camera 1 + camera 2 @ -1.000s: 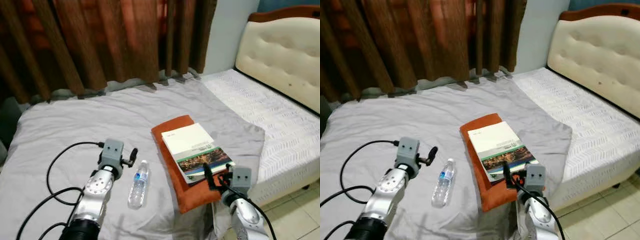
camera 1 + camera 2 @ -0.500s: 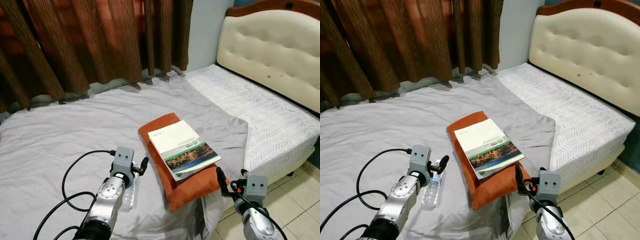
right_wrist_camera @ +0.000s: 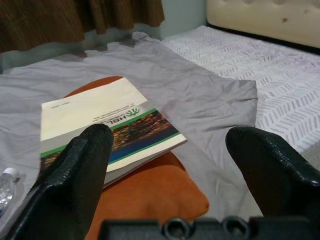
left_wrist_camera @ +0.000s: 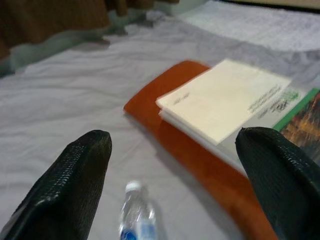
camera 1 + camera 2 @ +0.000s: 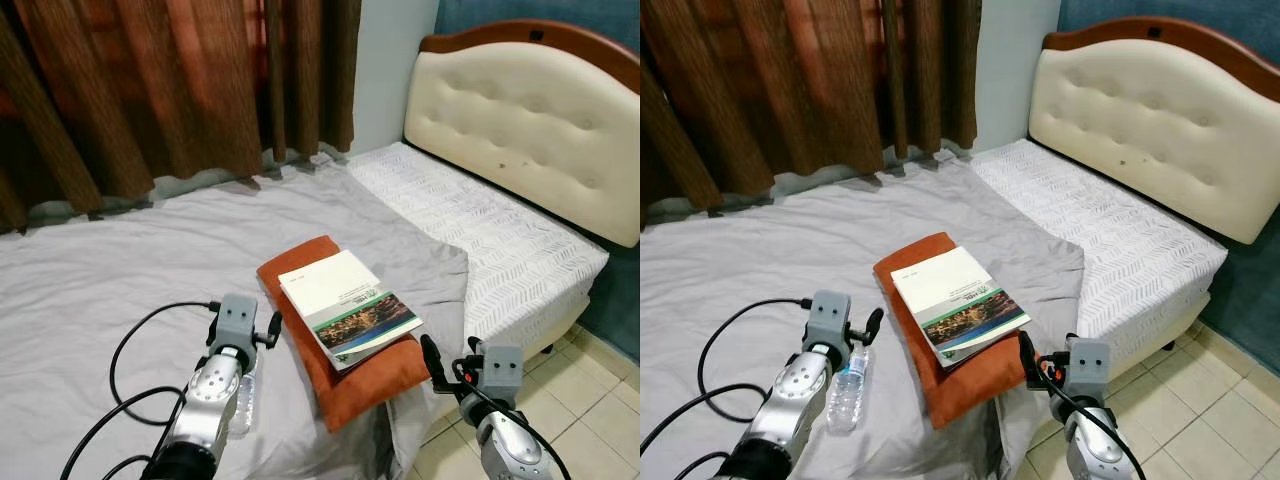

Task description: Clean up the room

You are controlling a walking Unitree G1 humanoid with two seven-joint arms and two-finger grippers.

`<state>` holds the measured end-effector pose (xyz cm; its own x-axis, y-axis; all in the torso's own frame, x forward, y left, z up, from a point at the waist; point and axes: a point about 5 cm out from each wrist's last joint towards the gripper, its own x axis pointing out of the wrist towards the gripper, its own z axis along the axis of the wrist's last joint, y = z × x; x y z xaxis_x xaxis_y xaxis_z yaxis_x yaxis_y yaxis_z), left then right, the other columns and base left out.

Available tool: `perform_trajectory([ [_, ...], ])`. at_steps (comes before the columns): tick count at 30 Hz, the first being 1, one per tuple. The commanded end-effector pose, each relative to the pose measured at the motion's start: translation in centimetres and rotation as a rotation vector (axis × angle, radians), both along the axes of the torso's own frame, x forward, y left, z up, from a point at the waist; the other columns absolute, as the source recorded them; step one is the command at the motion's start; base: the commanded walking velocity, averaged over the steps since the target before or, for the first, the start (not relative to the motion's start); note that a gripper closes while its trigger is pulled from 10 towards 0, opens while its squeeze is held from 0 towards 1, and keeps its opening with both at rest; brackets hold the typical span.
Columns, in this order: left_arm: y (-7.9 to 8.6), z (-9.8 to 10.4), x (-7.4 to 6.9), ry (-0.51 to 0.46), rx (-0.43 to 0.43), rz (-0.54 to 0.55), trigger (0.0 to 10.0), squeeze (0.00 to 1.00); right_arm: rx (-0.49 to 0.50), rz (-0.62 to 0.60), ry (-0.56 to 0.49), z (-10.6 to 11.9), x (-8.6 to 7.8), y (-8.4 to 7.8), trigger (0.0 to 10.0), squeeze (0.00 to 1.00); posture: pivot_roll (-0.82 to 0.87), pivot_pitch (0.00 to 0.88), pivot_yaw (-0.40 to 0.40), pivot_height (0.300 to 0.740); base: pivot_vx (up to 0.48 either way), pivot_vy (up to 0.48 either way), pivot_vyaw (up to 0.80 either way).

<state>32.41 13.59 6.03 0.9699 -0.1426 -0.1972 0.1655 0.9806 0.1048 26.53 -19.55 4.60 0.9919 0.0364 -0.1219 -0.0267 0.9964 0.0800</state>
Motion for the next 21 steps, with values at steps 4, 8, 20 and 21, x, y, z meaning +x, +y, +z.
perform_trajectory([
  [4,-1.2,0.3,0.3,-0.011,0.015,-0.049,10.0,0.0,0.006,0.022,0.012,-0.1,0.3,0.2,10.0,0.0,-0.12,0.0,0.022,0.74,0.476,0.0,0.0],
  [8,-1.6,0.3,0.5,0.0,0.011,-0.053,10.0,0.0,0.012,0.021,0.016,-0.2,0.1,0.1,10.0,0.0,-0.13,0.0,0.028,0.74,0.12,0.0,0.0],
  [20,-2.0,0.4,0.9,0.005,-0.006,-0.029,10.0,0.0,0.021,0.039,0.017,-0.3,-0.6,0.0,10.0,0.0,-0.17,0.0,0.037,0.74,0.028,-0.029,0.22],
  [21,-2.0,0.4,0.9,0.005,-0.006,-0.029,10.0,0.0,0.021,0.039,0.017,-0.3,-0.6,0.0,10.0,0.0,-0.17,0.0,0.037,0.74,0.33,-0.345,0.5],
])
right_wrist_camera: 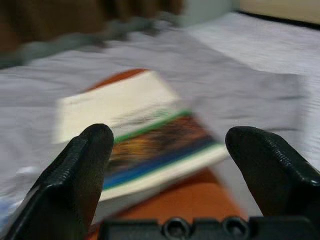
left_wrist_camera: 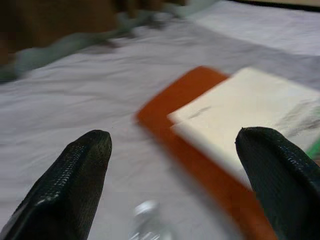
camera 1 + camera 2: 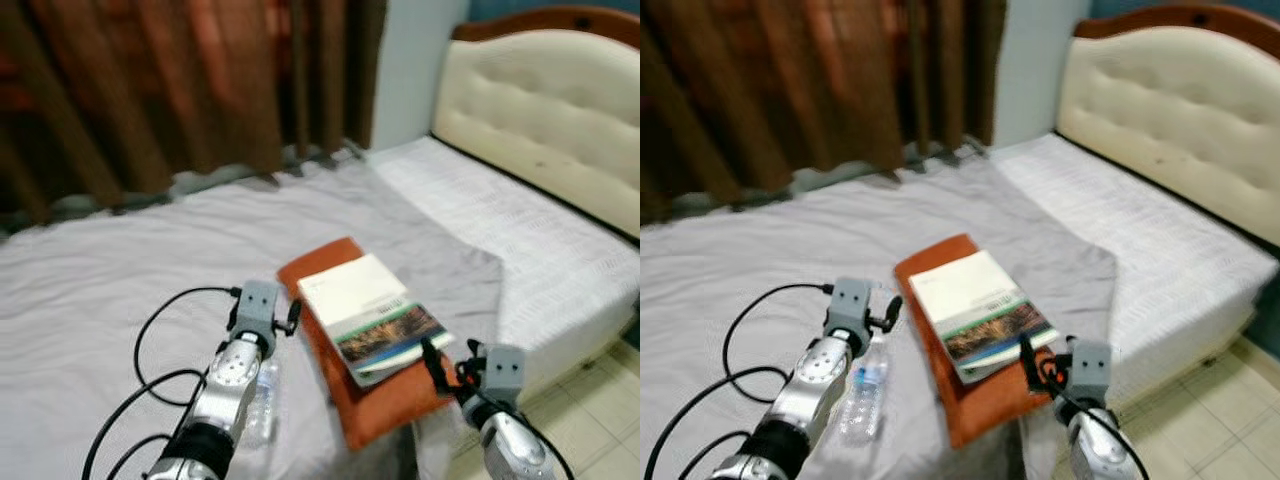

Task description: Clean up the room

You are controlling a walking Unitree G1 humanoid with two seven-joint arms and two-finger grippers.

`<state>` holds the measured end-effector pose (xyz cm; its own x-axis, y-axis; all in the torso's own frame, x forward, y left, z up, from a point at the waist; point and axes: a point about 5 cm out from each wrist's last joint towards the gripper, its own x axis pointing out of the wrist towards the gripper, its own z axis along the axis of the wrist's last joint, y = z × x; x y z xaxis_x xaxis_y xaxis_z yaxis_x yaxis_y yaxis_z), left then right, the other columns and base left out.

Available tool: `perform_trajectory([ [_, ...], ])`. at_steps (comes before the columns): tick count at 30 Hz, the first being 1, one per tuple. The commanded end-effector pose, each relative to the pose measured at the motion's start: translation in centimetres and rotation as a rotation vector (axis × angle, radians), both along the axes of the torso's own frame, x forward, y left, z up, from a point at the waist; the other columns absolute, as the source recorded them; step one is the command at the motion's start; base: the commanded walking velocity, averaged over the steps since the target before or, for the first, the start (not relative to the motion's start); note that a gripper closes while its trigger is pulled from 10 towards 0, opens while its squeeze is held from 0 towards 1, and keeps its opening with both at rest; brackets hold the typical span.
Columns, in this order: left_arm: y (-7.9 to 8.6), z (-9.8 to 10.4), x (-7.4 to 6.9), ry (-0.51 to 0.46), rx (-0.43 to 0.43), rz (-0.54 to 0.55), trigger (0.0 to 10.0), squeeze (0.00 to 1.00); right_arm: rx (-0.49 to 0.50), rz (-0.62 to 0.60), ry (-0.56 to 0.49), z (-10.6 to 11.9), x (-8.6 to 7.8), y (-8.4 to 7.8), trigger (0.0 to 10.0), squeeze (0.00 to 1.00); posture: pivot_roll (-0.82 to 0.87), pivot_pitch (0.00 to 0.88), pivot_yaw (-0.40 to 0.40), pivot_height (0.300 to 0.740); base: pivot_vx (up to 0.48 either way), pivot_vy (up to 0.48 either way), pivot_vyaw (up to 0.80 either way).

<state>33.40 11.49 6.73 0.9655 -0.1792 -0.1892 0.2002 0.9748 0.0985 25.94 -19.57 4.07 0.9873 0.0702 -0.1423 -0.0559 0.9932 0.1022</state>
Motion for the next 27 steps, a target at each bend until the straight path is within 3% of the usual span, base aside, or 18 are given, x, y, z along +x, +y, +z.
perform_trajectory([
  [1,0.1,-0.3,0.0,0.013,0.007,0.008,10.0,0.0,-0.001,0.008,-0.004,0.3,0.0,0.0,10.0,0.0,-0.17,0.0,0.037,0.74,0.33,-0.345,0.49],
  [4,0.0,-0.3,0.2,0.012,0.046,0.003,10.0,0.0,-0.002,0.01,0.001,0.2,-0.1,-0.2,10.0,0.0,-0.17,0.0,0.036,0.74,0.366,-0.304,0.47],
  [7,-0.6,-0.5,0.5,0.048,0.021,-0.028,10.0,0.0,0.008,0.012,0.004,0.3,-0.2,-0.2,10.0,0.0,-0.18,0.0,0.032,0.74,0.434,-0.086,0.15],
  [14,-0.5,-0.4,1.3,0.103,0.002,-0.074,10.0,0.0,-0.02,0.03,0.003,0.4,-0.4,-0.1,10.0,0.0,-0.2,0.0,0.034,0.74,0.0,0.0,0.0],
  [19,0.3,0.0,1.9,0.107,0.045,-0.098,10.0,0.0,-0.02,0.007,-0.021,0.9,-1.3,-0.7,10.0,0.0,-0.23,0.021,0.029,0.74,0.0,0.0,0.0],
  [21,0.5,0.4,2.1,0.087,0.096,-0.099,10.0,0.0,-0.028,0.01,-0.034,1.4,-2.7,-0.9,10.0,0.0,-0.26,0.084,0.018,0.74,0.0,0.0,0.0],
  [23,0.8,0.4,2.3,0.088,0.113,-0.082,10.0,0.0,-0.03,0.012,-0.035,1.5,-3.1,-0.9,10.0,0.0,-0.26,0.084,0.018,0.74,0.0,0.0,0.0],
  [24,1.2,0.6,2.5,0.089,0.109,-0.045,10.0,0.0,-0.035,0.025,-0.024,2.0,-4.9,-1.0,10.0,0.0,-0.31,0.212,-0.038,0.74,0.0,0.0,0.0],
  [26,1.3,0.6,2.5,0.089,0.09,-0.03,10.0,0.0,-0.035,0.037,-0.015,2.2,-5.9,-1.0,10.0,0.0,-0.31,0.212,-0.038,0.74,0.0,0.0,0.0],
  [27,1.3,0.9,2.7,0.08,0.064,-0.007,10.0,0.0,-0.038,0.077,0.018,2.6,-8.2,-0.7,10.0,0.0,-0.36,0.309,-0.085,0.74,0.0,0.0,0.0],
])
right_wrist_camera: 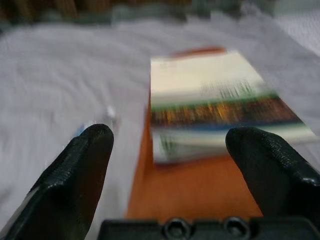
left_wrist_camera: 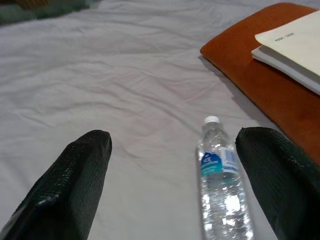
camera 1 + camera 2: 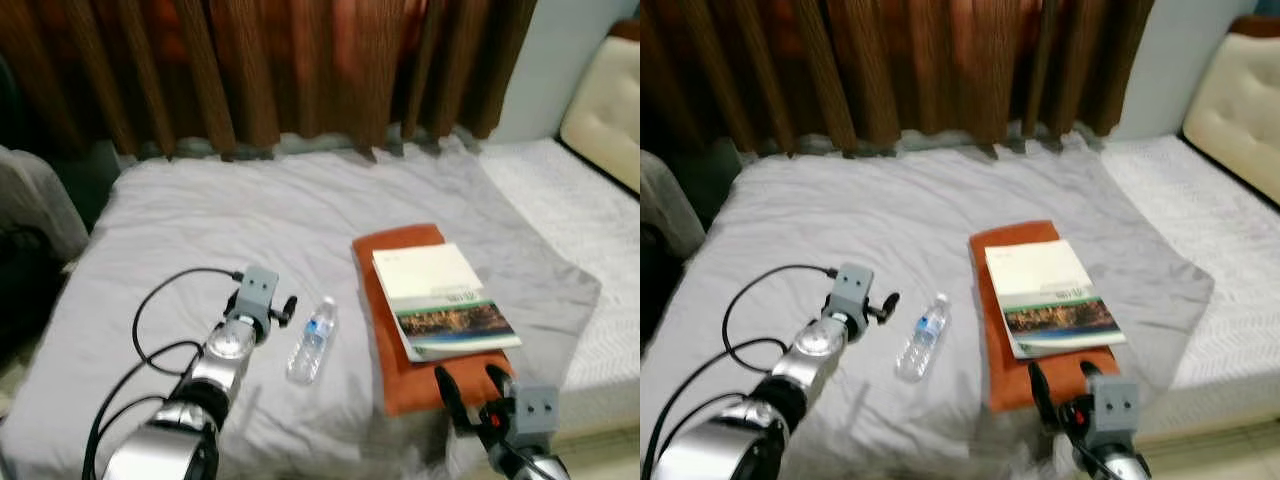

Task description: Clean up the room

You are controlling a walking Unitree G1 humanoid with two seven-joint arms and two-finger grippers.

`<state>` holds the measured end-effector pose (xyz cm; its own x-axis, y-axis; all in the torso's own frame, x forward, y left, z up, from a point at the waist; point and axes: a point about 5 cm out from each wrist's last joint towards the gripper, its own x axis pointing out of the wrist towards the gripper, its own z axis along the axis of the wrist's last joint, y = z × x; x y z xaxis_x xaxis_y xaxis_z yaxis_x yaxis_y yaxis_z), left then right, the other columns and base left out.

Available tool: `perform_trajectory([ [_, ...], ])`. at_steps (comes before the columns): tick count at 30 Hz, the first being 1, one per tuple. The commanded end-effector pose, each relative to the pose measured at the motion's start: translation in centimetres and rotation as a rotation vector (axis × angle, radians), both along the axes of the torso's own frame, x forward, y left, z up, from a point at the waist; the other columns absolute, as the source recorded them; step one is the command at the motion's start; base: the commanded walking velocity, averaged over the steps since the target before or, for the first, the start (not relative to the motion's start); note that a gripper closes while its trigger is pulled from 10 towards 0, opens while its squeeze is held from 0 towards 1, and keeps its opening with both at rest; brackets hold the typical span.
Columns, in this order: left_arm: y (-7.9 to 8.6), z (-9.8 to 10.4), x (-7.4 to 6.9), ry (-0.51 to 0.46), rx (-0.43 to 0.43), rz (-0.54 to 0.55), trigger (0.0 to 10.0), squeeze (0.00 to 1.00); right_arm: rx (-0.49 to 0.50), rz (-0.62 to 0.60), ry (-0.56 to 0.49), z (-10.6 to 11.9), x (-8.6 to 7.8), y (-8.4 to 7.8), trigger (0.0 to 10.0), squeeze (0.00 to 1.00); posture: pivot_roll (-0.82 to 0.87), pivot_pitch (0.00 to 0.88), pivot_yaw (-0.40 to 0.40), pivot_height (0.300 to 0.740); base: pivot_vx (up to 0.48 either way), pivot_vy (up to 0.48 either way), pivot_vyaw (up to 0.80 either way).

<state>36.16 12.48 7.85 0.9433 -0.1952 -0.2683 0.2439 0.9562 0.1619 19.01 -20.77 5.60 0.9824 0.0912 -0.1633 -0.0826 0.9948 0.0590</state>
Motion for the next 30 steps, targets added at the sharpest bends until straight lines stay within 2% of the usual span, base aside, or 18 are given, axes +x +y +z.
perform_trajectory([
  [1,0.3,-0.2,0.0,0.012,-0.016,0.03,10.0,0.0,0.007,0.049,0.001,1.1,-1.3,0.5,10.0,0.0,-0.36,0.309,-0.085,0.74,0.0,0.0,0.0],
  [3,0.1,0.2,0.2,-0.007,-0.033,0.036,10.0,0.0,0.015,0.09,0.012,2.1,-3.1,1.0,10.0,0.0,-0.39,0.386,-0.117,0.74,0.0,0.0,0.0],
  [5,0.1,0.4,0.4,-0.015,-0.035,0.042,10.0,0.0,0.03,0.13,0.019,2.8,-4.0,1.7,10.0,0.0,-0.39,0.404,-0.121,0.74,0.0,0.0,0.0],
  [6,0.1,0.3,0.3,-0.008,-0.038,0.048,10.0,0.0,0.041,0.153,0.029,2.8,-4.4,2.2,10.0,0.0,-0.39,0.447,-0.133,0.74,0.0,0.0,0.0],
  [10,0.2,0.4,0.3,-0.019,-0.07,0.051,10.0,0.0,0.06,0.181,0.05,3.9,-5.5,3.3,10.0,0.0,-0.41,0.482,-0.144,0.74,0.0,0.0,0.0],
  [13,-0.2,0.8,0.5,-0.04,-0.043,0.013,10.0,0.0,0.067,0.187,0.084,5.5,-7.5,3.5,10.0,0.0,-0.44,0.534,-0.158,0.74,0.0,0.0,0.0],
  [14,-0.2,0.8,0.5,-0.04,-0.043,0.013,10.0,0.0,0.067,0.187,0.084,5.5,-7.5,3.5,10.0,0.0,-0.44,0.534,-0.158,0.74,0.0,0.0,0.0],
  [19,-0.3,0.6,0.4,-0.059,0.129,-0.003,10.0,0.0,0.074,0.174,0.164,6.4,-10.4,3.7,10.0,0.0,-0.49,0.6,-0.192,0.74,0.0,0.0,0.0],
  [20,-0.3,0.6,0.4,-0.059,0.129,-0.003,10.0,0.0,0.074,0.174,0.164,6.4,-10.4,3.7,10.0,0.0,-0.49,0.6,-0.192,0.74,0.0,0.0,0.0],
  [21,-0.3,0.3,0.2,-0.047,0.118,0.0,10.0,0.0,0.076,0.179,0.193,7.0,-11.6,4.0,10.0,0.0,-0.5,0.612,-0.195,0.74,0.0,0.0,0.0],
  [22,-0.4,0.1,0.1,-0.035,0.106,0.0,10.0,0.0,0.079,0.178,0.209,7.0,-12.0,4.0,10.0,0.0,-0.5,0.615,-0.195,0.74,0.0,0.0,0.0],
  [26,-0.8,-0.2,0.0,-0.032,0.146,-0.016,10.0,0.0,0.091,0.175,0.246,7.2,-12.9,4.3,10.0,0.0,-0.49,0.621,-0.198,0.74,0.0,0.0,0.0],
  [30,-0.1,0.2,0.2,-0.074,0.285,0.021,10.0,0.0,0.094,0.176,0.27,7.7,-13.7,4.5,10.0,0.0,-0.5,0.634,-0.202,0.74,0.0,0.0,0.0],
])
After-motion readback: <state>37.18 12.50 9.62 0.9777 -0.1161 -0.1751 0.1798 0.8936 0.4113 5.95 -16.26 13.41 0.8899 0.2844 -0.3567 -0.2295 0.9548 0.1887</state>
